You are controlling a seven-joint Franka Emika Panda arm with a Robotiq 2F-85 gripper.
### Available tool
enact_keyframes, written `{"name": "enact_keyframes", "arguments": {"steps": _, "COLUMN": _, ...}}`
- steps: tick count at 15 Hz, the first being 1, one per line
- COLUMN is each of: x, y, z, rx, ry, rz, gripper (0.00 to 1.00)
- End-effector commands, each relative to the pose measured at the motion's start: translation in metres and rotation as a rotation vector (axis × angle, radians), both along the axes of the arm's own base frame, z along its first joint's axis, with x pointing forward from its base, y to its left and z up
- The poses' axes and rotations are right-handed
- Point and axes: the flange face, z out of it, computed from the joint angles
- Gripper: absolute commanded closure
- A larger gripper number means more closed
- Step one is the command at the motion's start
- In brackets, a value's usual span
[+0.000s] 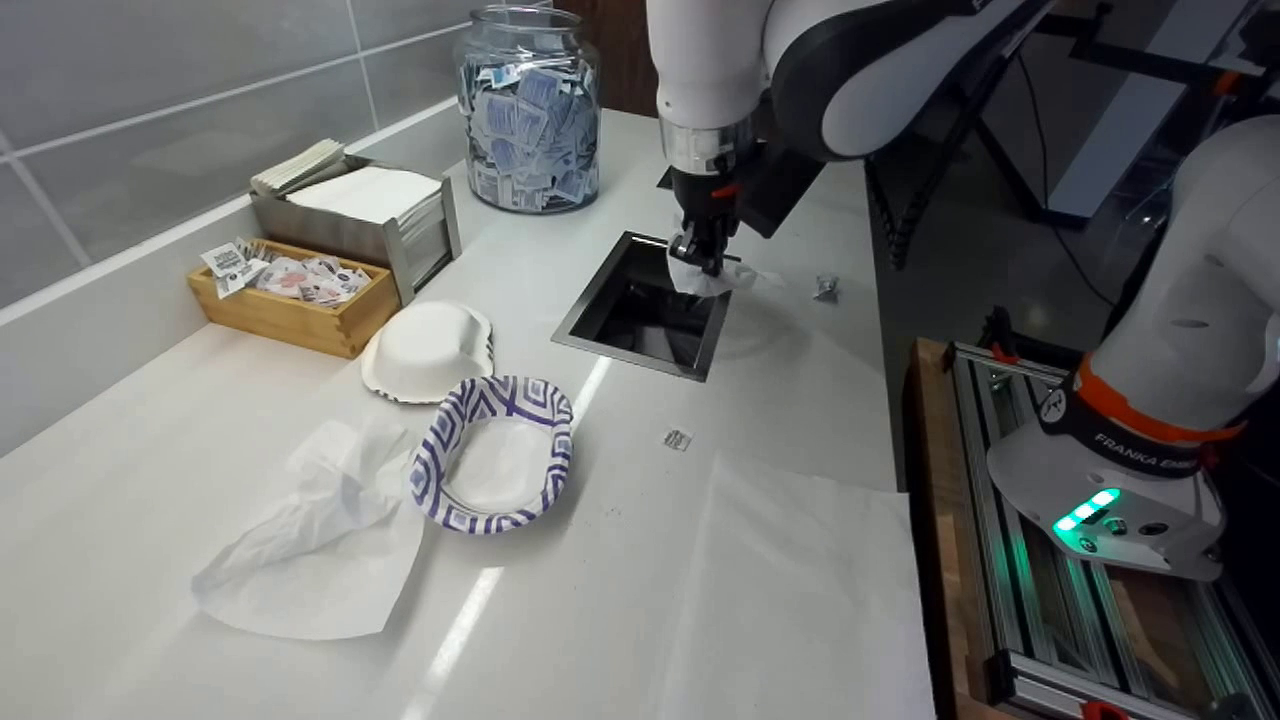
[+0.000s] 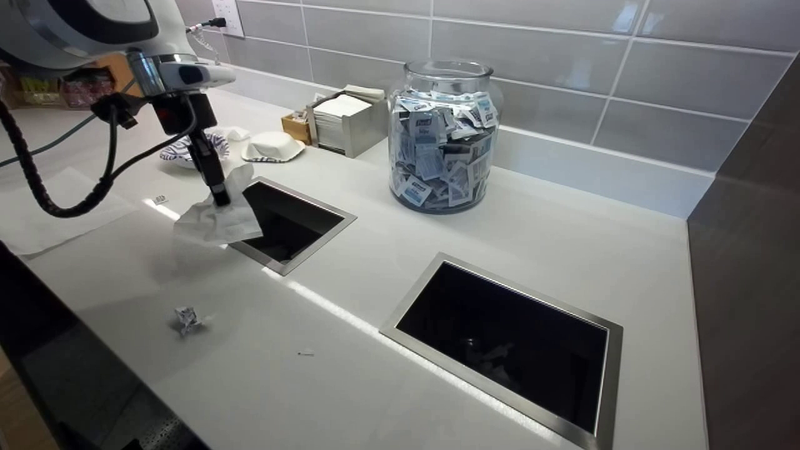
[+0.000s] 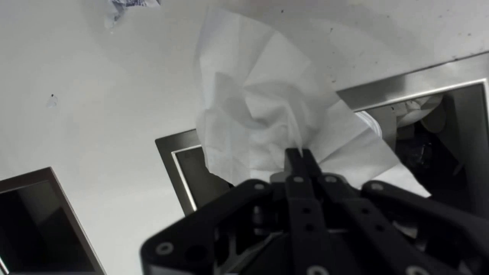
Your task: Use the paper towel to wipe the counter
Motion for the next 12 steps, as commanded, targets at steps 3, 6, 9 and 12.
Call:
{"name": "enact_keyframes", "arguments": {"steps": 3, "x": -0.019, "y": -0.003, "z": 0.046, "rx": 0.019, "ry": -0.111, "rz": 0.027, "gripper": 1.0}}
{"name": "enact_keyframes", "arguments": {"steps": 6, "x": -0.018, "y": -0.01, "z": 0.057, "rx": 0.032, "ry": -0.169, "rz": 0.05, "gripper": 1.0}}
{"name": "enact_keyframes", "arguments": {"steps": 9, "x": -0.018, "y": -0.017, "z": 0.06, "rx": 0.054, "ry": -0.211, "rz": 0.07, "gripper": 1.0}}
{"name": "enact_keyframes", "arguments": {"steps": 12, "x": -0.018, "y": -0.022, "z": 0.06, "rx": 0.064, "ry": -0.241, "rz": 0.088, "gripper": 1.0}}
